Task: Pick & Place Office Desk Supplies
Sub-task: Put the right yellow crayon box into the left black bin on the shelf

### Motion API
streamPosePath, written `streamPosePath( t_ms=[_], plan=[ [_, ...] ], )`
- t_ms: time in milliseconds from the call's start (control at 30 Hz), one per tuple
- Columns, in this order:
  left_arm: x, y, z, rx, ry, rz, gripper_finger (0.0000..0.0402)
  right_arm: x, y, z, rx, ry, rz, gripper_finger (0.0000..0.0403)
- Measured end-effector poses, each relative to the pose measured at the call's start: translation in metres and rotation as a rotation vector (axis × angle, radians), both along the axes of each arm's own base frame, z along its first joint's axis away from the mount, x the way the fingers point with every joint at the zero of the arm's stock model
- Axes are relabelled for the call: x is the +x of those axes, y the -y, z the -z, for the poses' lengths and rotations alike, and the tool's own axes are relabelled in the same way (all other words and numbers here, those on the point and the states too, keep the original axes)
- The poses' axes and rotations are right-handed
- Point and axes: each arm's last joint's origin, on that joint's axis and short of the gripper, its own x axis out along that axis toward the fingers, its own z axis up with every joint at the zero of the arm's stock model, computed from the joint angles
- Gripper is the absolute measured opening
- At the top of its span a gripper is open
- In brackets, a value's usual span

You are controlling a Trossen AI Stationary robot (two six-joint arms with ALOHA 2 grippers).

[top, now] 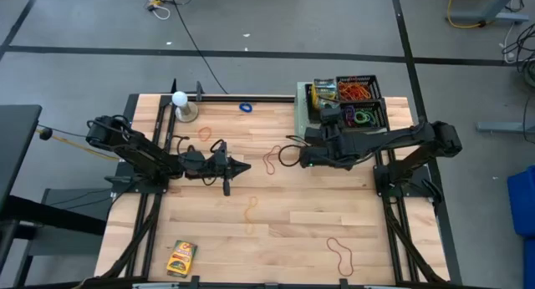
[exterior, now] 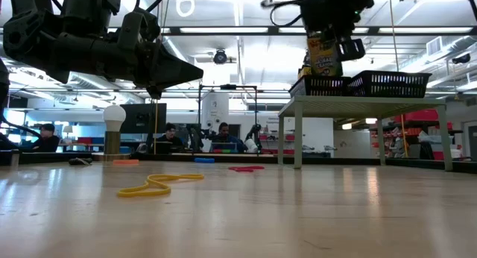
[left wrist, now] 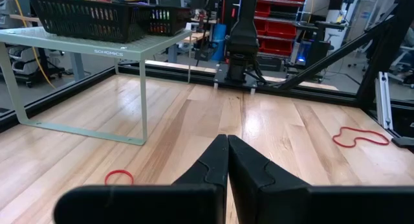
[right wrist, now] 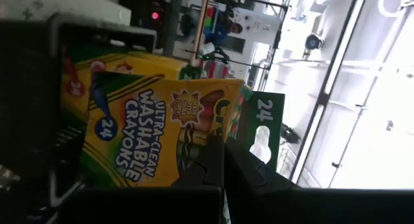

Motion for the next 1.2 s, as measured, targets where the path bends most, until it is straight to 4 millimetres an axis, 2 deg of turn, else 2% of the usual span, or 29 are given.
streamPosePath(
  t_ms=[133, 267, 433, 500, 833, 1033, 1200],
  plan=[
    [0.000, 0.000, 0.000, 0.001, 0.001, 0.000, 0.0011, 0.008, -0.001, -0.015, 0.041, 0.041, -0.043, 0.0000],
    [0.000, 0.000, 0.000, 0.003, -0.003, 0.000, 0.0011, 0.011, 0.004, -0.038, 0.099, 0.114, -0.123, 0.0000],
    [0.000, 0.000, 0.001, 0.005, -0.010, 0.001, 0.0011, -0.008, 0.020, -0.066, 0.142, 0.173, -0.173, 0.0000],
    [0.000, 0.000, 0.001, 0.007, -0.012, 0.001, 0.0011, -0.016, 0.023, -0.069, 0.153, 0.183, -0.189, 0.0000],
    [0.000, 0.000, 0.002, 0.020, -0.019, -0.001, 0.0011, -0.030, 0.030, -0.021, 0.137, 0.105, -0.253, 0.0000],
    [0.000, 0.000, 0.001, 0.019, -0.018, -0.002, 0.0011, -0.039, 0.042, -0.010, 0.125, 0.111, -0.276, 0.0000],
    [0.000, 0.000, 0.001, 0.018, -0.018, -0.003, 0.0011, -0.039, 0.044, -0.007, 0.148, 0.113, -0.308, 0.0000]
  ],
)
